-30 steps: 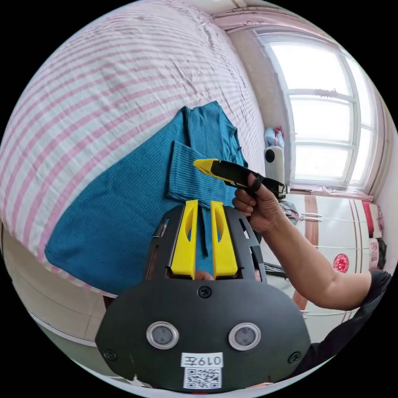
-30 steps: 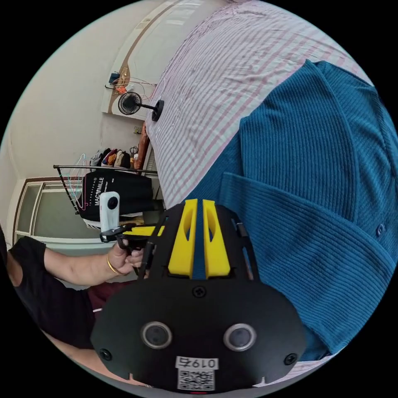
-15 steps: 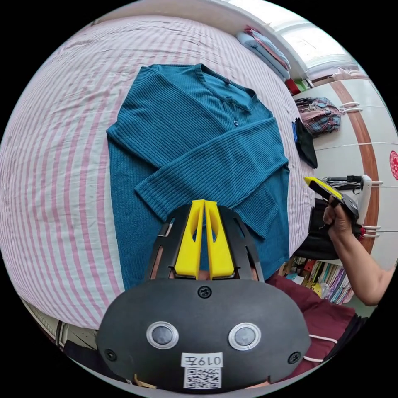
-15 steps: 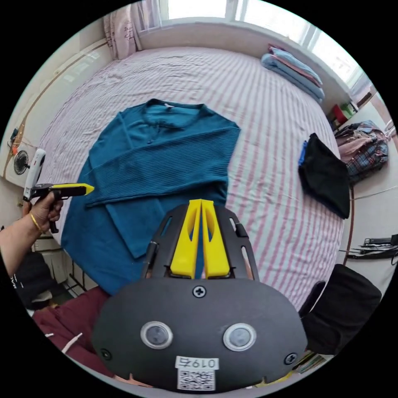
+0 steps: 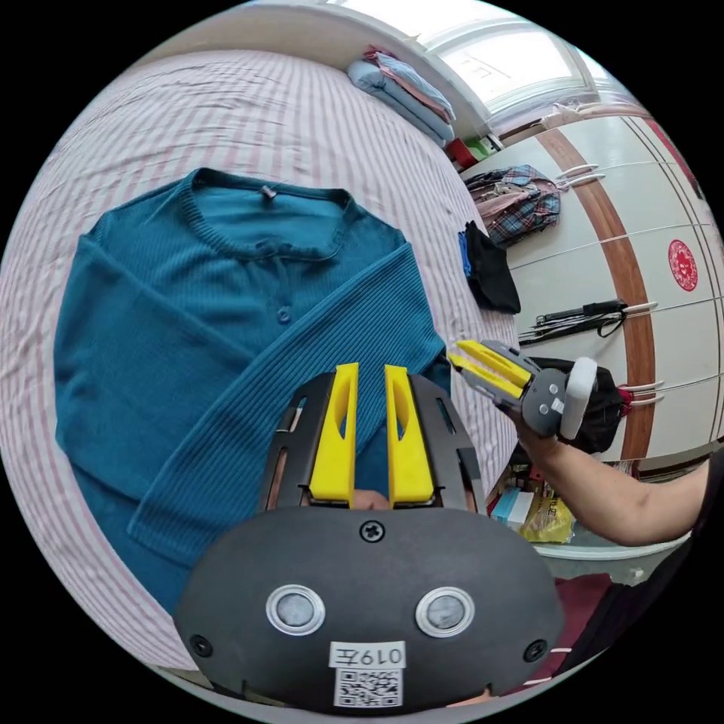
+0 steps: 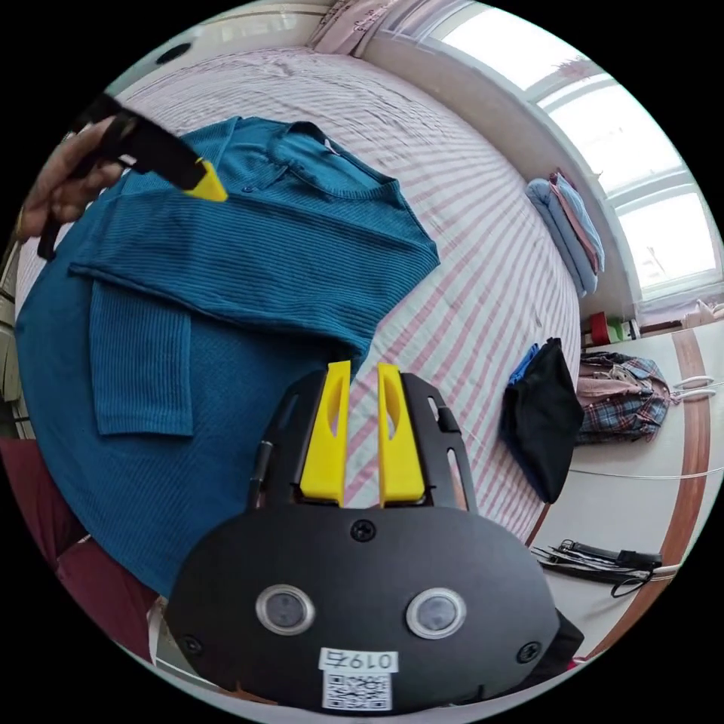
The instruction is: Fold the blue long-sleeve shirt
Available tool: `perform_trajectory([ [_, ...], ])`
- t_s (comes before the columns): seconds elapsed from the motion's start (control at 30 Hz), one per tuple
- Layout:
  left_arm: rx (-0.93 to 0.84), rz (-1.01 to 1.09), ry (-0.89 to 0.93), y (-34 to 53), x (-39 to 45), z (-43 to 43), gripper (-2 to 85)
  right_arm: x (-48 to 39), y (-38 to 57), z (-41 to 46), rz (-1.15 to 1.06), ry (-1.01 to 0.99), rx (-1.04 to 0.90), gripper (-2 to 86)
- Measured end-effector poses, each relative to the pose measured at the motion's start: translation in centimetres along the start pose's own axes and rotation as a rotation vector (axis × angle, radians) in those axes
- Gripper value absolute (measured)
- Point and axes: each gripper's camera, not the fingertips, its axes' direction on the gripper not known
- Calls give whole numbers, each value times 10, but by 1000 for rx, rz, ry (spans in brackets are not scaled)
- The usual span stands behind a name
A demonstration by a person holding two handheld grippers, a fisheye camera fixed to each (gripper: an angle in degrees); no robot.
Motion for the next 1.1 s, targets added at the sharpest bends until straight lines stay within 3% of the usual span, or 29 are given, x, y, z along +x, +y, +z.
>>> perform_trajectory([
  [0.2, -54, 128, 74, -132, 44, 44, 75, -27, 19, -16, -100, 161, 53, 53],
  [0.33, -142, 231, 5, -192, 71, 76, 82, -40, 26, -14, -140, 256, 101, 26],
  [0.5, -233, 351, -34, -249, 101, 109, 84, -32, 37, -3, -125, 219, 121, 2],
  [0.63, -283, 391, 6, -286, 117, 128, 85, 5, 49, 5, 66, 51, 131, 4],
  [0.7, -402, 424, -38, -308, 127, 151, 85, 17, 54, 11, 101, 9, 128, 22],
  [0.83, -574, 483, -136, -325, 143, 186, 73, 23, 64, 36, 46, 5, 117, 51],
  [1.1, -599, 471, -177, -358, 155, 217, 23, 40, 84, 83, -65, 6, 115, 44],
])
